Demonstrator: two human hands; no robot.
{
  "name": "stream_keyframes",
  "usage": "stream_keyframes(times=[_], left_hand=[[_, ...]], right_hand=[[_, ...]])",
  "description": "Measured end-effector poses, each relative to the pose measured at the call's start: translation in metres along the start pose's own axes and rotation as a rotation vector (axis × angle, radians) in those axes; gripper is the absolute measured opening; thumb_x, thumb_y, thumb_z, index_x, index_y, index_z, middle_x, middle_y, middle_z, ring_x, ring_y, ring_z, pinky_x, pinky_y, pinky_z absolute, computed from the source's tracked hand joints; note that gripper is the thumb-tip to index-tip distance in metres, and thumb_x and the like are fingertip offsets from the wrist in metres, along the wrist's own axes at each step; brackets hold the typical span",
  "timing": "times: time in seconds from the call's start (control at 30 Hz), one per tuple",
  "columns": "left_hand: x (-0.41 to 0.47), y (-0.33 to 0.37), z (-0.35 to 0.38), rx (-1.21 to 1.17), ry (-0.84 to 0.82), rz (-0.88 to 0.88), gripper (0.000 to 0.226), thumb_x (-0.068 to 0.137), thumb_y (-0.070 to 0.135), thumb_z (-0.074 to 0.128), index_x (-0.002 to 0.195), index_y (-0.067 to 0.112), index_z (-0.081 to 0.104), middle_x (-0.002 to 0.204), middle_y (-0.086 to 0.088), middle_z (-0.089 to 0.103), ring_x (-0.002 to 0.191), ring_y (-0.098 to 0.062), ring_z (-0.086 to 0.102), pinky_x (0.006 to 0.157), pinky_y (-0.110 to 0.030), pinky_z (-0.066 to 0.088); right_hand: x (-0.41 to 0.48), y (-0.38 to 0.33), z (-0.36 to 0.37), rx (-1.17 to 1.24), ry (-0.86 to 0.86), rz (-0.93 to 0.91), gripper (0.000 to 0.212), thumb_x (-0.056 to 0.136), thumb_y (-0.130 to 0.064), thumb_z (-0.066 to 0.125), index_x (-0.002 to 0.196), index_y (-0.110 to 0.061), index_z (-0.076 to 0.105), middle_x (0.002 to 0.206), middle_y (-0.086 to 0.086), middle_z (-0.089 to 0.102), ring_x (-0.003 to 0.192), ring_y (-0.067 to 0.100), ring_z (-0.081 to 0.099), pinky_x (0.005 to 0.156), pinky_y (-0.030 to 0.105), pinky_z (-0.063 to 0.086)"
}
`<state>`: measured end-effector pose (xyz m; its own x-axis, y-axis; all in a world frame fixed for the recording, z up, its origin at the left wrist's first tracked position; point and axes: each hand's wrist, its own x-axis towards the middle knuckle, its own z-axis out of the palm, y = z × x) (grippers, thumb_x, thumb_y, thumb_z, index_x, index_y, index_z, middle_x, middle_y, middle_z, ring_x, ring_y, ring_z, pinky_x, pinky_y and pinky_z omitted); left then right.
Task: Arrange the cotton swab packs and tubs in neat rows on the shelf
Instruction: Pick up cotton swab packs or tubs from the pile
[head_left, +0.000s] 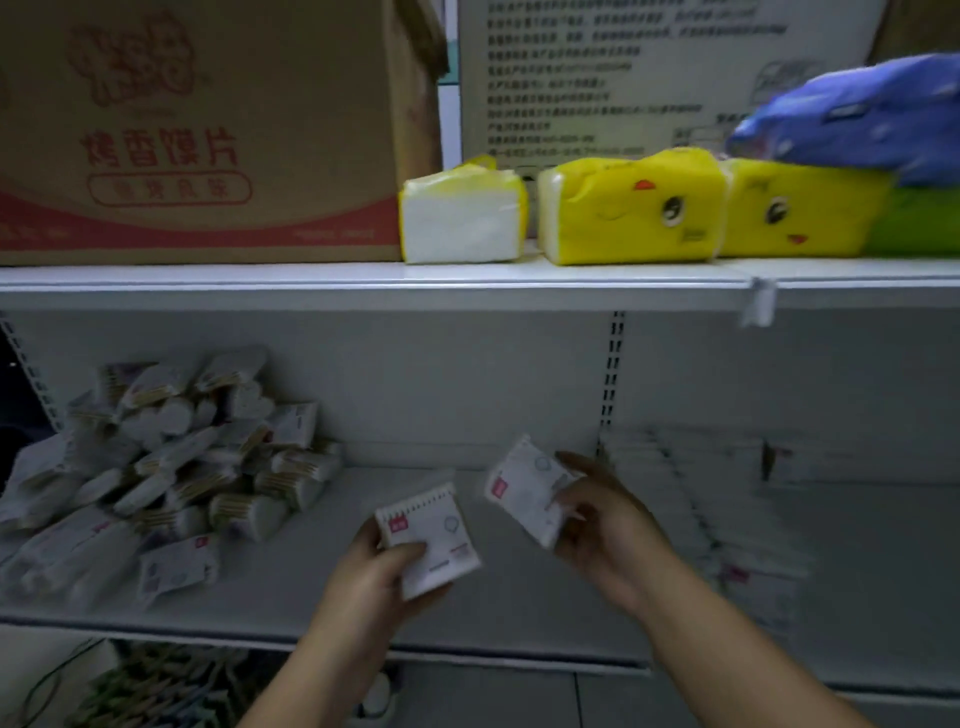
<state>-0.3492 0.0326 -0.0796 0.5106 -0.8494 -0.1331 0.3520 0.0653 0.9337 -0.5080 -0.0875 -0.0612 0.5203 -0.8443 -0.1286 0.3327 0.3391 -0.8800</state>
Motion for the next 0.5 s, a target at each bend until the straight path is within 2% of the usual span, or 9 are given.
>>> stream_keyframes(times=[0.13, 0.23, 0.3, 0.37, 0.43, 0.5], left_hand=[[-0.028, -0.016, 0.064, -0.018, -0.055, 0.060, 0.027, 0.088, -0.012, 0.045, 0.102, 0.007, 0.058, 0.096, -0.015, 0.071, 0.081, -0.027, 0.070, 0.076, -0.041, 0.057], [-0.040, -0.030, 0.102, -0.018, -0.120, 0.069, 0.026, 0.088, -0.006, 0.050, 0.106, 0.011, 0.057, 0.096, -0.011, 0.072, 0.077, -0.020, 0.072, 0.063, -0.033, 0.060], [-0.043, -0.038, 0.126, -0.001, -0.163, 0.064, 0.026, 0.088, -0.005, 0.051, 0.106, 0.012, 0.058, 0.094, -0.009, 0.073, 0.079, -0.020, 0.072, 0.064, -0.034, 0.060], [-0.043, -0.046, 0.152, 0.056, -0.178, 0.062, 0.026, 0.085, -0.006, 0.056, 0.106, 0.010, 0.058, 0.097, -0.012, 0.073, 0.085, -0.027, 0.071, 0.071, -0.040, 0.059], [-0.039, -0.050, 0.175, 0.158, -0.194, 0.076, 0.038, 0.071, -0.003, 0.069, 0.106, 0.009, 0.059, 0.099, -0.017, 0.071, 0.089, -0.035, 0.069, 0.078, -0.048, 0.055], [-0.034, -0.049, 0.201, 0.299, -0.237, 0.114, 0.048, 0.054, 0.010, 0.072, 0.100, 0.009, 0.061, 0.096, -0.021, 0.069, 0.089, -0.038, 0.067, 0.080, -0.051, 0.052]], right_hand=[[-0.044, -0.027, -0.053, 0.016, -0.036, -0.026, 0.029, 0.081, 0.010, 0.040, 0.083, -0.008, 0.063, 0.066, 0.008, 0.067, 0.061, 0.022, 0.060, 0.061, 0.030, 0.044], [-0.067, -0.040, -0.092, 0.032, 0.013, -0.061, 0.027, 0.080, 0.011, 0.045, 0.075, -0.008, 0.063, 0.068, 0.012, 0.064, 0.057, 0.020, 0.058, 0.053, 0.028, 0.044], [-0.080, -0.049, -0.118, 0.051, 0.046, -0.041, 0.024, 0.079, 0.012, 0.047, 0.082, -0.008, 0.060, 0.071, 0.012, 0.064, 0.060, 0.021, 0.058, 0.053, 0.027, 0.046], [-0.091, -0.058, -0.145, 0.016, 0.060, -0.028, 0.029, 0.079, 0.014, 0.047, 0.096, -0.007, 0.059, 0.079, 0.013, 0.066, 0.068, 0.025, 0.060, 0.055, 0.029, 0.048], [-0.097, -0.066, -0.167, -0.003, 0.057, -0.032, 0.037, 0.079, 0.016, 0.044, 0.106, -0.006, 0.058, 0.086, 0.016, 0.067, 0.072, 0.028, 0.062, 0.051, 0.029, 0.052], [-0.096, -0.074, -0.185, 0.008, 0.067, -0.041, 0.037, 0.080, 0.014, 0.044, 0.108, -0.006, 0.058, 0.090, 0.016, 0.068, 0.074, 0.028, 0.063, 0.052, 0.029, 0.054]])
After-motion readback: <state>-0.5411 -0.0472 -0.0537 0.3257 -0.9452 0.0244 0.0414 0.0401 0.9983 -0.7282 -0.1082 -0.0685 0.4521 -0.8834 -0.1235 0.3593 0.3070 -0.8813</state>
